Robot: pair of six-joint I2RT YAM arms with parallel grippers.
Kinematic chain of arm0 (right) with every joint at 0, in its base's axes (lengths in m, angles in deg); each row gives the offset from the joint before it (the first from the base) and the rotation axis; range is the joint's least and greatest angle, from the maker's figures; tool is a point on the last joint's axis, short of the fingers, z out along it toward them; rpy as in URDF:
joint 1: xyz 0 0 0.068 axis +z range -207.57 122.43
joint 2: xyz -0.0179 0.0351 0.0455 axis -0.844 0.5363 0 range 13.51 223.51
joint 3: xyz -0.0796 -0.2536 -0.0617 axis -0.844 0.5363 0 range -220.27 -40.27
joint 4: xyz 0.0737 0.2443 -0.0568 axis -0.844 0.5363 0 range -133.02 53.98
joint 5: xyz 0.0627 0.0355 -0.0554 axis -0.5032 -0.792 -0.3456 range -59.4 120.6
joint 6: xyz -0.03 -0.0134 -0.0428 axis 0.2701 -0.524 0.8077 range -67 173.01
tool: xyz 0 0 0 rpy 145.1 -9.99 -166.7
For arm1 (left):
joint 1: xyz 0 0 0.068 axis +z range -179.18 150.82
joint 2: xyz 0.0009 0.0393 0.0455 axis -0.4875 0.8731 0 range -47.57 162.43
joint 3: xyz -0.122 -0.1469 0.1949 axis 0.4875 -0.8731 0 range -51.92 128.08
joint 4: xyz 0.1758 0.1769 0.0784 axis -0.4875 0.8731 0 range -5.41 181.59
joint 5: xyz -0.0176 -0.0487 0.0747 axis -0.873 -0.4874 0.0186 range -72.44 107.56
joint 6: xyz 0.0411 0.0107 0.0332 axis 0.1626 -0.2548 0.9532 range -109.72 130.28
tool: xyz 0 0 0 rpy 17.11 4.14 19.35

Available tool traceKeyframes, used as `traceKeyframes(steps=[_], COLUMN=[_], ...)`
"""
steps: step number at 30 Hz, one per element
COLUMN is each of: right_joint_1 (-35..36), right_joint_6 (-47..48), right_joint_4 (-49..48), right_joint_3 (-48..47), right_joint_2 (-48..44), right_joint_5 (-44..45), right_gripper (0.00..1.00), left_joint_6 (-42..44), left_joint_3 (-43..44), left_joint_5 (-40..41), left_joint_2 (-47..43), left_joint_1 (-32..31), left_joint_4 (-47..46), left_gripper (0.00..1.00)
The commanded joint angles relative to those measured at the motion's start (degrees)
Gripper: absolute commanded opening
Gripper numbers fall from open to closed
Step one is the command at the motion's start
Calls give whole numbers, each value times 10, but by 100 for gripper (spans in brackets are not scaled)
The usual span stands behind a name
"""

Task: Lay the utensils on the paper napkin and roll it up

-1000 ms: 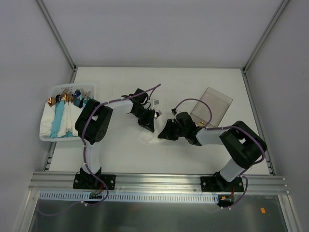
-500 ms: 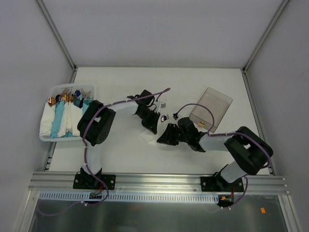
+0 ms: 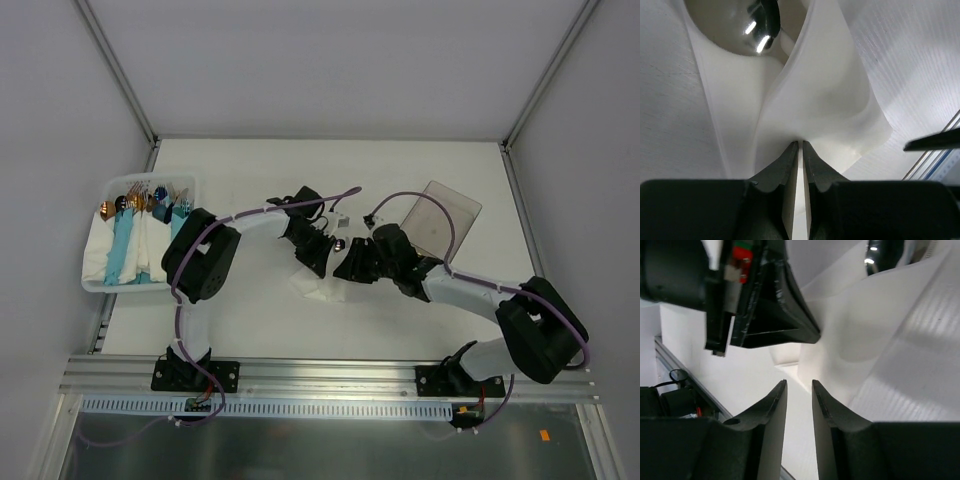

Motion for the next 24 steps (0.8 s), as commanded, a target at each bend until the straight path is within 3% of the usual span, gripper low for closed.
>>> traceKeyframes(steps=[1, 8, 15, 19, 24], right_joint_1=[-8, -18, -18, -18, -17], right_joint_6=[23, 2, 2, 9, 25], right_joint_4=[13, -49, -46, -41, -12], right_joint_3=[-24, -11, 4, 0, -16], right_joint_2=[29, 92, 122, 135, 147], right_joint_5=[12, -18, -19, -23, -18], right_gripper=[29, 25, 25, 25, 24], left_joint_6=[35, 26, 12, -14, -45], left_joint_3=[-1, -1, -1, -3, -15], left_joint_5=[57, 61, 53, 30, -31], left_joint_2=[0, 1, -14, -59, -129], left_joint_1=[-7, -7, -6, 8, 65], left_joint_4=[11, 11, 11, 12, 14], left_gripper=[10, 9, 12, 18, 38])
